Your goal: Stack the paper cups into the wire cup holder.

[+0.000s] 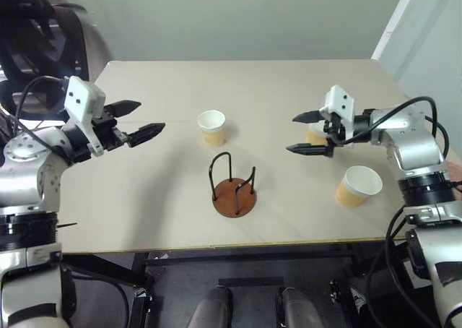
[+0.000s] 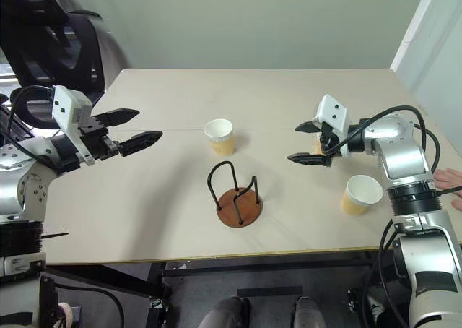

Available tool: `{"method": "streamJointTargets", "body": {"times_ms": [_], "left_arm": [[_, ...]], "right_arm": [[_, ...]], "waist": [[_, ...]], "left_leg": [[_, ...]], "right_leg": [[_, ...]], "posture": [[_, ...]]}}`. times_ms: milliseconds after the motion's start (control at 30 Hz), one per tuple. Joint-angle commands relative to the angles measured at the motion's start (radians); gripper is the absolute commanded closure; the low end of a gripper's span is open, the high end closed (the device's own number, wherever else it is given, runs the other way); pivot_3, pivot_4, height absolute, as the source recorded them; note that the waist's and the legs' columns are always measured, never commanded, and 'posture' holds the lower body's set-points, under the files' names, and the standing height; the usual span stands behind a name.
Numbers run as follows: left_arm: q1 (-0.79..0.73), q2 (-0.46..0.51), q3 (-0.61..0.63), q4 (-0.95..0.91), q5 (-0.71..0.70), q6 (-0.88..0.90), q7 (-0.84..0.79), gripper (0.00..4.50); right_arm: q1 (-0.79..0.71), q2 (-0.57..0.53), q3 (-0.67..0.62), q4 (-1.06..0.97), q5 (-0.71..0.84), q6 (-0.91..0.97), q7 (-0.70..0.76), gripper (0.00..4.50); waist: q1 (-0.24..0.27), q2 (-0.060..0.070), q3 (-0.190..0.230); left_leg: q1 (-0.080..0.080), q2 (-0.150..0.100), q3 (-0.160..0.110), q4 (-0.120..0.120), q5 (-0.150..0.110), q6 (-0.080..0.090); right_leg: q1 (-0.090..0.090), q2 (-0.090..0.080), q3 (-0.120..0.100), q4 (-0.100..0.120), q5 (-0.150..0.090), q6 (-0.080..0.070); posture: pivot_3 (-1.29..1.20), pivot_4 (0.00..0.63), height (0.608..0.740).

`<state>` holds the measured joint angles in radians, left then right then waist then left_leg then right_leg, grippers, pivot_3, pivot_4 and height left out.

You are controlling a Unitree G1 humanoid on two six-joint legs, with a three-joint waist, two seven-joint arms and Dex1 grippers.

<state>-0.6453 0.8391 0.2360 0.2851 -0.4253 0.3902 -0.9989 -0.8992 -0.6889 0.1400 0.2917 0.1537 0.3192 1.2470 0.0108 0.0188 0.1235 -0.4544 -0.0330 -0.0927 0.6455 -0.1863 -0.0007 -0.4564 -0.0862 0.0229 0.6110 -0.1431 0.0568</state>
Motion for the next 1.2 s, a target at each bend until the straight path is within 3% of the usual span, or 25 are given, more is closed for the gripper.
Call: {"method": "streamJointTargets", "body": {"times_ms": [33, 533, 800, 1200], "left_arm": [[-0.084, -0.008, -0.022, 0.049, 0.022, -0.056, -0.025, 0.02], [-0.250, -0.089, -0.119, 0.212, 0.071, -0.139, -0.128, 0.02], [-0.311, -0.122, -0.133, 0.292, 0.094, -0.187, -0.160, 0.02], [-0.300, -0.131, -0.120, 0.288, 0.092, -0.193, -0.167, 0.02]], "right_arm": [[0.012, -0.027, -0.045, -0.074, 0.018, 0.013, -0.021, 0.39], [0.156, -0.124, -0.086, -0.275, 0.108, 0.180, -0.024, 0.39], [0.189, -0.052, -0.040, -0.402, 0.158, 0.292, -0.084, 0.39], [0.186, 0.014, 0.033, -0.414, 0.124, 0.272, -0.128, 0.39]], "waist": [[0.001, 0.000, 0.000], [0.001, -0.001, 0.000], [-0.003, -0.001, 0.000], [-0.001, -0.001, 0.000]], "left_leg": [[0.000, 0.000, 0.000, 0.000, 0.000, 0.000], [-0.001, 0.000, 0.000, 0.000, 0.003, 0.004], [0.000, 0.000, 0.000, 0.000, 0.006, 0.008], [-0.001, 0.000, 0.000, 0.000, 0.006, 0.010]], "right_leg": [[0.000, 0.000, 0.000, 0.000, 0.000, 0.000], [0.000, 0.000, 0.000, -0.001, 0.000, 0.000], [0.000, 0.000, 0.000, -0.001, 0.000, 0.003], [0.000, 0.001, 0.000, -0.001, 0.000, 0.004]], "posture": [[0.00, 0.150, 0.740], [0.00, 0.150, 0.740], [0.00, 0.150, 0.740], [0.00, 0.150, 0.740]]}}
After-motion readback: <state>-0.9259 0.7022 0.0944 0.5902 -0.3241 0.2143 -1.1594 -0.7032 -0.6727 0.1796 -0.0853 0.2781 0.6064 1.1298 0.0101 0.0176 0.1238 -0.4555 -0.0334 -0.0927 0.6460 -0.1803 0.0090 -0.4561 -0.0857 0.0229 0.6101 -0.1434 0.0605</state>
